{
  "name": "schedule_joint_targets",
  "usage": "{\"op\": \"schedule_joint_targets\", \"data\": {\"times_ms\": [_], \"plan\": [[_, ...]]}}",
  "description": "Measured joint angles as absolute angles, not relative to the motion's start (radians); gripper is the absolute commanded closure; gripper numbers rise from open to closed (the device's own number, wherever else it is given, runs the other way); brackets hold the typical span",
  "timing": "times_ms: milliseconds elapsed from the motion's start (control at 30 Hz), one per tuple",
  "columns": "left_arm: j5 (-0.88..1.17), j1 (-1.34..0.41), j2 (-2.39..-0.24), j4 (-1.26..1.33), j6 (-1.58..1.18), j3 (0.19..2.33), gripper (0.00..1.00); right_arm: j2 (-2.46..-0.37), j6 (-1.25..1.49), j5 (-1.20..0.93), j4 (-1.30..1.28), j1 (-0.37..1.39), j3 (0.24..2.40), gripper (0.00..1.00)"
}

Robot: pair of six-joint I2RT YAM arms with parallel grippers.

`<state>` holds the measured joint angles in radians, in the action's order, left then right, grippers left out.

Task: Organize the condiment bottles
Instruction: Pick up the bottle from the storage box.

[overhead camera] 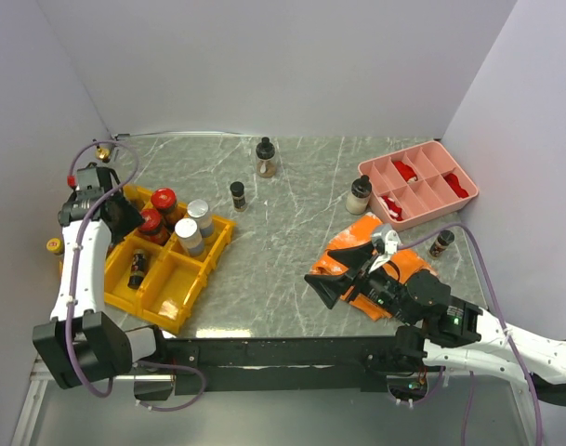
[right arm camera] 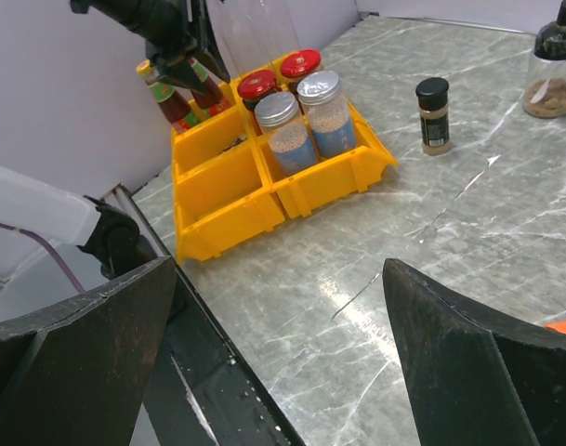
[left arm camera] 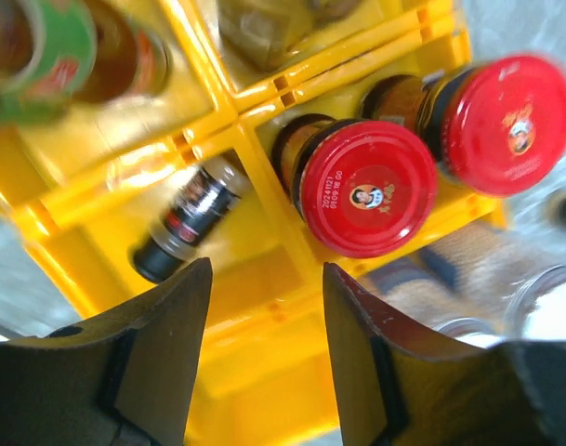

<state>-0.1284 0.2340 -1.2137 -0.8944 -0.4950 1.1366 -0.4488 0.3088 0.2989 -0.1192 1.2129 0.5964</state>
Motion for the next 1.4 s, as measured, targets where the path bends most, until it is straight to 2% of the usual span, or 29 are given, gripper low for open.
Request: {"op": "schedule_joint_targets", "data": {"times_ms": [200,267,333,500,600,700,867,1200,1400], "plan": [[-0.124,0.239,-1.104,-0.866,-0.778,1.117,0.46,-0.48,0.307,0.308,-0.121,1.213,0.597,0.0],[-0.184,0.237,-1.063,-0.857,-0.82,1.116,0.53,-0.491,0.306,0.312,-0.129,1.213,0.599,0.0],[-0.287,0.237,-1.042,-0.87,-0.892,1.116,0.56,-0.506,0.306,0.316,-0.135,1.213,0.606,0.0],[-0.478,0.252,-1.126,-1.082,-1.186,1.13,0.51,-0.562,0.307,0.321,-0.146,1.213,0.635,0.0],[-0.49,0.256,-1.229,-1.204,-1.351,1.156,0.48,-0.618,0.306,0.321,-0.155,1.213,0.676,0.0],[-0.467,0.256,-1.24,-1.213,-1.427,1.14,0.47,-0.669,0.309,0.321,-0.167,1.213,0.726,0.0],[-0.474,0.256,-1.203,-1.184,-1.44,1.082,0.39,-0.746,0.321,0.323,-0.206,1.213,0.787,0.0],[-0.434,0.255,-1.318,-1.033,-1.352,0.944,0.39,-0.847,0.323,0.393,-0.327,1.213,0.888,0.0],[-0.438,0.255,-1.46,-0.958,-1.227,0.984,0.4,-0.859,0.32,0.433,-0.351,1.213,0.927,0.0]]}}
